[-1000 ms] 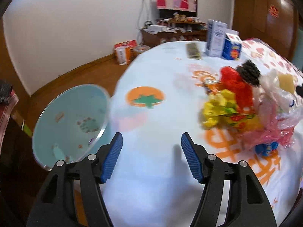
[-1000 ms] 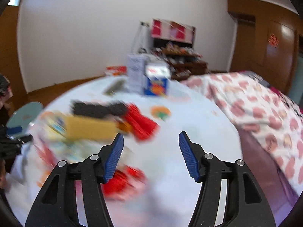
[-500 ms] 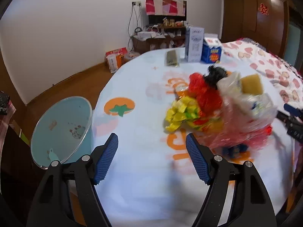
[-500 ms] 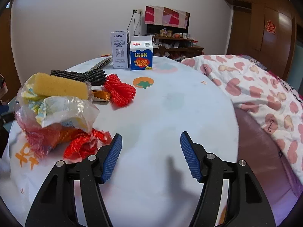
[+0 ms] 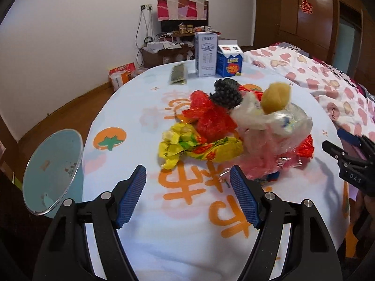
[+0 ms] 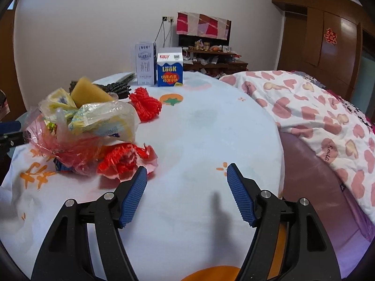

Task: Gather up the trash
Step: 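Move both open tools back over the trash pile on the table, then grasp the yellow wrappers with the left tool while the right tool grasps the yellow sponge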

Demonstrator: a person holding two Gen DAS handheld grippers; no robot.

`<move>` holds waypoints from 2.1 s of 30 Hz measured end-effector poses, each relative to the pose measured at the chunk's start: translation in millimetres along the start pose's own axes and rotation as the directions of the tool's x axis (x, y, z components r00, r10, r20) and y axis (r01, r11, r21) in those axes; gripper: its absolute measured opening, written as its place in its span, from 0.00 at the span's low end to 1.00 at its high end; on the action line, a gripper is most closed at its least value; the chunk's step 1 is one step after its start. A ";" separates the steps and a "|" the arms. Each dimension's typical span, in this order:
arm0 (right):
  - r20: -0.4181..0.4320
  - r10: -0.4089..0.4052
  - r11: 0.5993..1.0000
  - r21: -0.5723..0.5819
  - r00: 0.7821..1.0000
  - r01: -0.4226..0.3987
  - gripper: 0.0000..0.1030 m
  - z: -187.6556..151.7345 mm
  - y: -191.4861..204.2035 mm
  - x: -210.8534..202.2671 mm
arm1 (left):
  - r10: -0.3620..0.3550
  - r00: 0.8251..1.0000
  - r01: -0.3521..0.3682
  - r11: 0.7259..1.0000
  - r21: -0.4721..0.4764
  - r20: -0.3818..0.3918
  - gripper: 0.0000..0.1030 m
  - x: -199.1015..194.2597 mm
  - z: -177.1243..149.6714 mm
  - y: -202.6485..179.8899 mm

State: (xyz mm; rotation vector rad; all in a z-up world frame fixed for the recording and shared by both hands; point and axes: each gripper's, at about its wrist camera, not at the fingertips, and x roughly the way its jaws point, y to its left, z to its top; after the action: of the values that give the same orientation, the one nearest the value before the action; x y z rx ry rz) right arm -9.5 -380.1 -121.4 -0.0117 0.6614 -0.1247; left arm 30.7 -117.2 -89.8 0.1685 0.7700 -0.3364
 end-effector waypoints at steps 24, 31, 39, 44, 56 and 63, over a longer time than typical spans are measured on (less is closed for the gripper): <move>-0.004 0.016 0.999 0.031 1.000 -0.016 0.68 6.1 -4.7 11.1 | -0.050 0.994 0.054 0.998 0.043 -0.092 0.00 79.2 17.3 16.1; 0.040 0.018 0.999 0.044 0.999 -0.020 0.68 20.0 -5.5 0.1 | -0.018 1.000 0.018 1.000 -0.019 -0.019 0.00 35.2 14.0 47.2; 0.027 0.012 0.998 0.065 1.000 -0.014 0.62 57.0 -12.6 28.6 | 0.075 0.997 -0.077 0.987 -0.144 -0.016 0.00 30.9 15.0 102.3; -0.013 0.040 0.998 0.048 0.999 -0.039 0.52 87.9 -3.6 63.3 | 0.040 0.999 -0.040 0.988 -0.152 -0.006 0.00 34.0 18.5 100.6; -0.047 0.027 0.998 0.050 0.999 -0.025 0.52 70.1 -10.6 61.9 | -0.040 0.998 0.041 0.999 -0.029 0.052 0.54 25.1 27.2 56.7; -0.041 0.038 0.996 0.077 0.998 -0.035 0.52 58.3 -18.8 49.9 | -0.131 0.990 0.131 0.991 -0.009 -0.041 0.63 64.6 35.7 31.5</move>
State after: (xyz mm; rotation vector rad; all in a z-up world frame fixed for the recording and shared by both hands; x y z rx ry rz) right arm 63.1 -406.4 -104.9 0.0770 0.6989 -0.1154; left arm 108.5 -112.7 -109.3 0.1190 0.8249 -0.4563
